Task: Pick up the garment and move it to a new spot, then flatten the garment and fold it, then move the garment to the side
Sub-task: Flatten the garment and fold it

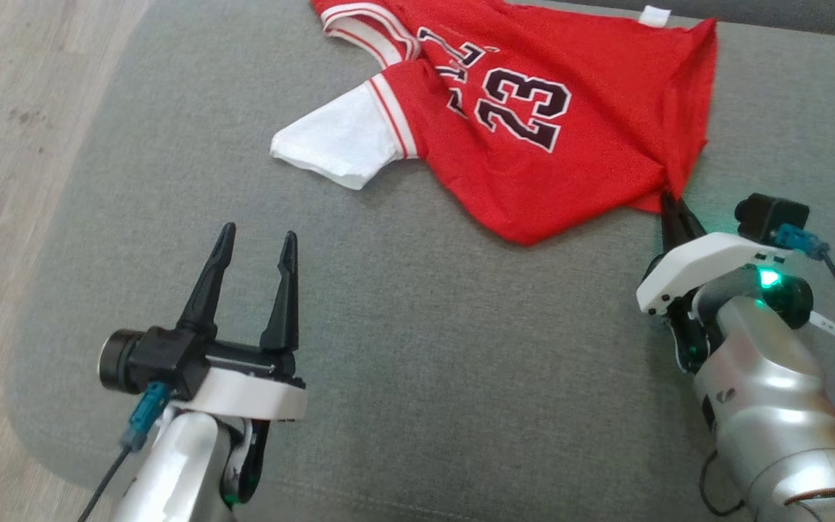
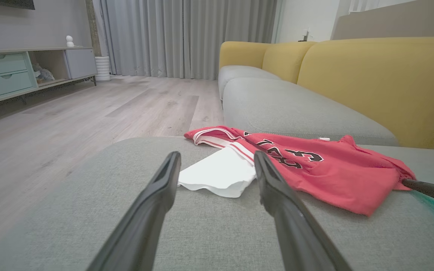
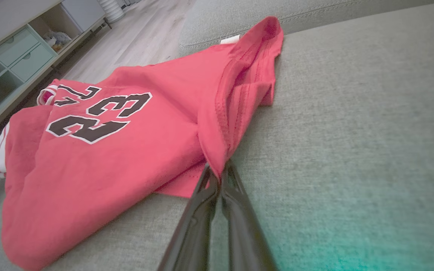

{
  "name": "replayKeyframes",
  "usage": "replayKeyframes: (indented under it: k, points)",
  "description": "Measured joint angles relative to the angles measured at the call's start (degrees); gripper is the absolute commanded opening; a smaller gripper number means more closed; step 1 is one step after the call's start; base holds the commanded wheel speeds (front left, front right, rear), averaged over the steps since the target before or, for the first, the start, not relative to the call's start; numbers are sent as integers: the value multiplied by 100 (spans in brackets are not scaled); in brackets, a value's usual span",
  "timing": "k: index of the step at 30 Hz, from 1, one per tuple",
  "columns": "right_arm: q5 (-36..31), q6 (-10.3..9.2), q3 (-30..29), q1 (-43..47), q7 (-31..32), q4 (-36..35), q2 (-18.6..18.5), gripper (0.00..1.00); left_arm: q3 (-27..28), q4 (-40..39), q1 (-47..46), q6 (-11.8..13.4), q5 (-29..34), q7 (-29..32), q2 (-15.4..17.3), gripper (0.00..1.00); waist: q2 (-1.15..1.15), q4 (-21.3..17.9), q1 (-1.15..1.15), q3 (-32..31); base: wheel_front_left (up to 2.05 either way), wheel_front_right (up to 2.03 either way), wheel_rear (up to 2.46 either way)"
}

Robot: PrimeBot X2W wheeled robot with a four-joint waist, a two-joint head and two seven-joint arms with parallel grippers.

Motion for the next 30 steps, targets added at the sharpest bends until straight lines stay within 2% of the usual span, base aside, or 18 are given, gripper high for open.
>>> replayKeyframes:
  k: [5,9,15,23,30]
  points:
    - [-138,0,80,-1,-160,112,0,0,49,4,25,-1,46,0,-78,100,0,-175,0,-165,0,0,0]
    - [-582,0,53,0,-210,24,2,0,168,4,73,0,47,0,-89,100,0,-322,0,-358,0,0,0]
    - [-1472,0,25,13,-234,-494,-49,0,174,3,334,0,96,0,-151,100,0,-495,0,-714,0,0,0]
    - [-2267,0,115,391,110,-1828,-68,0,213,-31,565,8,96,0,-157,100,0,-669,-1,-1124,0,0,0]
    - [-2324,0,245,1211,922,-3351,-60,0,237,-116,666,8,96,0,-160,100,0,-667,0,-1148,0,0,0]
